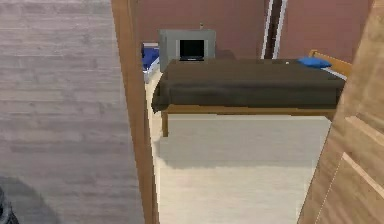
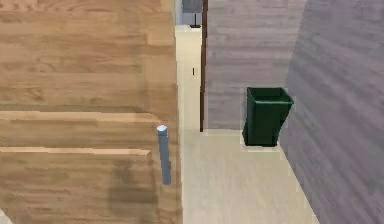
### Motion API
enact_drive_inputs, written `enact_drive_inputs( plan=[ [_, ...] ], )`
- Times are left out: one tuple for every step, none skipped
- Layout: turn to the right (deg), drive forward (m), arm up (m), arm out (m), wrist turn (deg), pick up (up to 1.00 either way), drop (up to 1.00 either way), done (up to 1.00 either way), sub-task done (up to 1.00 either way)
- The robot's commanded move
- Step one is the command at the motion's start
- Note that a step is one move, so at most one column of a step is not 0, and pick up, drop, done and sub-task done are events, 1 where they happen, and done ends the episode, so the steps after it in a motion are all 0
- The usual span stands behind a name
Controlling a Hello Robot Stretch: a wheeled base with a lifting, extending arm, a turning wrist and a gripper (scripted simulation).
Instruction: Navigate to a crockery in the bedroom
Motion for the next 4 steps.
enact_drive_inputs(
  plan=[
    [0.0, 1.00, 0.00, 0.00, 0.0, 0.00, 0.00, 0.00, 0.00],
    [6.0, 0.00, 0.00, 0.00, 0.0, 0.00, 0.00, 0.00, 0.00],
    [0.0, 0.05, 0.00, 0.00, 0.0, 0.00, 0.00, 0.00, 0.00],
    [-3.0, 0.00, 0.00, 0.00, 0.0, 0.00, 0.00, 0.00, 0.00]
  ],
)
